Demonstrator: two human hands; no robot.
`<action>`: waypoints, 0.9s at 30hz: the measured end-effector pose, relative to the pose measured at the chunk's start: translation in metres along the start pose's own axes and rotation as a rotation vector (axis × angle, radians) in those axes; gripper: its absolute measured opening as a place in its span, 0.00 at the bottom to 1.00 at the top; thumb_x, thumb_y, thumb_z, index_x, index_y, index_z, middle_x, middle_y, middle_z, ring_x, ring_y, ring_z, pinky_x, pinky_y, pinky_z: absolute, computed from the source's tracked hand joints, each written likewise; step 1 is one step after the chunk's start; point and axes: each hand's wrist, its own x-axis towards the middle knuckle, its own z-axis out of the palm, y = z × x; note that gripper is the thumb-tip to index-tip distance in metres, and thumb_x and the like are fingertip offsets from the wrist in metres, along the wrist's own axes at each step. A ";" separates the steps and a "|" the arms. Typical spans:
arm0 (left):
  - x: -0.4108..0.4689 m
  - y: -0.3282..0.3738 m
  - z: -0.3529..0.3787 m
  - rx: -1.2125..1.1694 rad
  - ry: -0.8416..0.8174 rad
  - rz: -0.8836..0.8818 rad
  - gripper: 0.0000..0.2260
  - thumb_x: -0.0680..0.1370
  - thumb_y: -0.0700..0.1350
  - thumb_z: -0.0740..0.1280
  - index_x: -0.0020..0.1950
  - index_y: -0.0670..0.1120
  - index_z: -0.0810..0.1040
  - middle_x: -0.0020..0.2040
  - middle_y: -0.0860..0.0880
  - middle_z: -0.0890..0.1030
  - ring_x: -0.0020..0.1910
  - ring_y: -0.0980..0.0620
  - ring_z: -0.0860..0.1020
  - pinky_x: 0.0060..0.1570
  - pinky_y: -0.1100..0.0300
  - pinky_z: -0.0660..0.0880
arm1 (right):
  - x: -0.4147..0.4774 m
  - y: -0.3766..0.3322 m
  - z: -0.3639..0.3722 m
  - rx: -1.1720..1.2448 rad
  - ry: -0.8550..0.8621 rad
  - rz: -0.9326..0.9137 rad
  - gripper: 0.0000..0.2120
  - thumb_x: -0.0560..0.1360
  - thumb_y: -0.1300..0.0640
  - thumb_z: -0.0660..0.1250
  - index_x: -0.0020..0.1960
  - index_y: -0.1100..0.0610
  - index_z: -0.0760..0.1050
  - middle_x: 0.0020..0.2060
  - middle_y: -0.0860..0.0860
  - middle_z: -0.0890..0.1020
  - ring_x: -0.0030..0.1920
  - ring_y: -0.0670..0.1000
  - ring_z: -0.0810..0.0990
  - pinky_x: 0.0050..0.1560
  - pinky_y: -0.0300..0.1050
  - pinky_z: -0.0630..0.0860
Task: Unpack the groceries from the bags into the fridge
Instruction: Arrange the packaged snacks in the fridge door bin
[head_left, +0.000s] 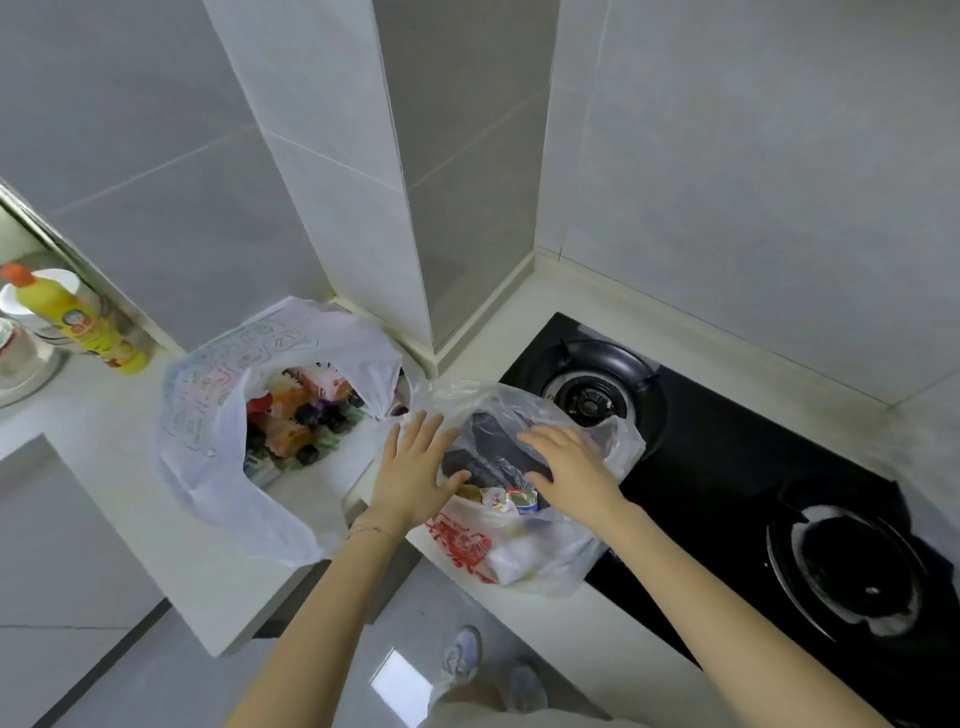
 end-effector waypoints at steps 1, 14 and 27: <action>0.007 -0.002 0.004 -0.010 -0.011 0.038 0.35 0.73 0.67 0.48 0.75 0.50 0.66 0.78 0.48 0.60 0.79 0.45 0.50 0.75 0.47 0.40 | 0.004 0.000 0.005 -0.003 -0.025 0.014 0.26 0.77 0.54 0.66 0.74 0.52 0.65 0.70 0.47 0.69 0.72 0.50 0.62 0.71 0.42 0.56; 0.027 -0.038 0.050 0.032 -0.325 0.192 0.40 0.67 0.70 0.58 0.77 0.55 0.59 0.78 0.50 0.55 0.79 0.44 0.43 0.75 0.41 0.41 | 0.022 -0.015 0.068 -0.234 -0.275 0.247 0.31 0.76 0.42 0.63 0.75 0.50 0.61 0.74 0.52 0.60 0.75 0.56 0.51 0.75 0.56 0.42; 0.011 -0.043 0.046 -0.032 -0.357 0.135 0.39 0.74 0.64 0.66 0.79 0.54 0.53 0.80 0.50 0.45 0.78 0.47 0.36 0.73 0.44 0.35 | 0.020 -0.030 0.097 -0.102 -0.112 0.347 0.10 0.74 0.54 0.68 0.55 0.53 0.78 0.60 0.48 0.73 0.68 0.52 0.64 0.72 0.51 0.41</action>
